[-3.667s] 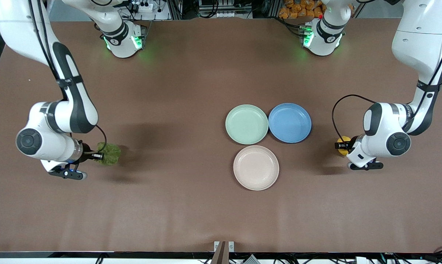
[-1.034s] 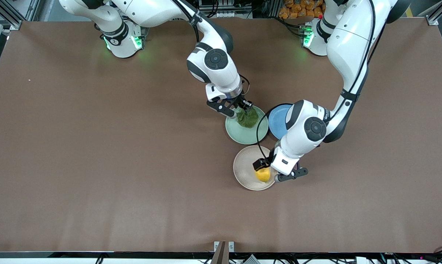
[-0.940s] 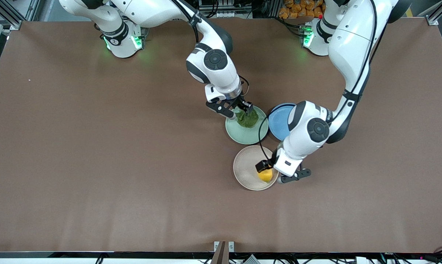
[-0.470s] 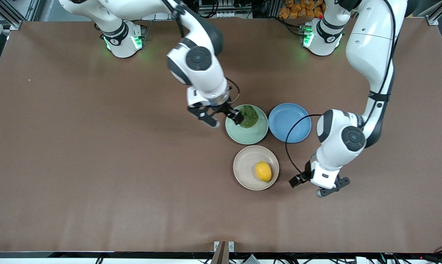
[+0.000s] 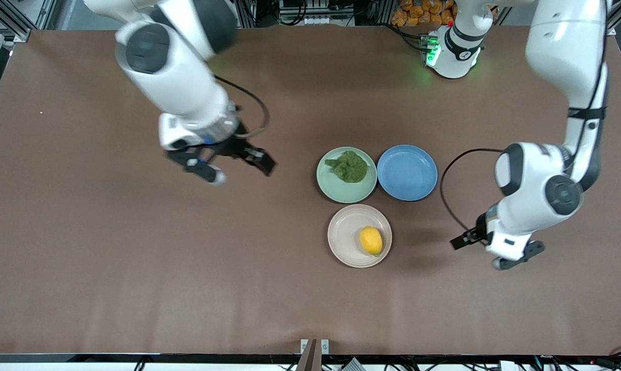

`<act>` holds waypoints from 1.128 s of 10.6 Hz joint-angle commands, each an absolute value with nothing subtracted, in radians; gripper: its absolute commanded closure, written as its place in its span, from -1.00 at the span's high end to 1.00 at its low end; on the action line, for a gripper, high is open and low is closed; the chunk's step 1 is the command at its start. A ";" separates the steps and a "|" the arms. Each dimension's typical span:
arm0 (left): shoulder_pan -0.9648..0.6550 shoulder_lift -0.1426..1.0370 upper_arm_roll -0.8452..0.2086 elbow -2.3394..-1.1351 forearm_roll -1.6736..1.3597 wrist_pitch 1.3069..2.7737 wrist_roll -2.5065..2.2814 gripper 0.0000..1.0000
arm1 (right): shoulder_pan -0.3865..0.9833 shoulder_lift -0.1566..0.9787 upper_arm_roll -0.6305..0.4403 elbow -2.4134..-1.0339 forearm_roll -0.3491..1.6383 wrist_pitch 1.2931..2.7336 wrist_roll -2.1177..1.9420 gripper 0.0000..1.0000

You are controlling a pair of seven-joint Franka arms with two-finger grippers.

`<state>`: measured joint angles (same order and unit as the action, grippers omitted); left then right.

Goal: Place lemon and lettuce in plates

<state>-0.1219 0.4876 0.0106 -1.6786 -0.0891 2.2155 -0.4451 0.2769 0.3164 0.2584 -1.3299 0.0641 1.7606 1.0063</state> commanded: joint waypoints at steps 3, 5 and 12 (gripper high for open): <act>-0.103 0.161 0.035 -1.939 -0.069 2.209 -0.337 1.00 | 0.042 0.198 0.261 -1.355 0.089 1.570 0.614 1.00; -0.097 0.083 0.041 -1.928 -0.069 2.204 -0.319 1.00 | -0.047 0.166 0.261 -1.355 0.077 1.502 0.476 1.00; -0.089 0.025 0.060 -1.688 -0.035 1.883 -0.199 1.00 | -0.117 0.132 0.265 -1.359 -0.008 1.544 0.311 1.00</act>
<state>-0.0904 0.0228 0.0586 -1.7850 -0.0683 1.9961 -0.2193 -0.1074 0.1539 0.2588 -1.3304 0.0090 1.5134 0.3364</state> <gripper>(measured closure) 0.000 0.000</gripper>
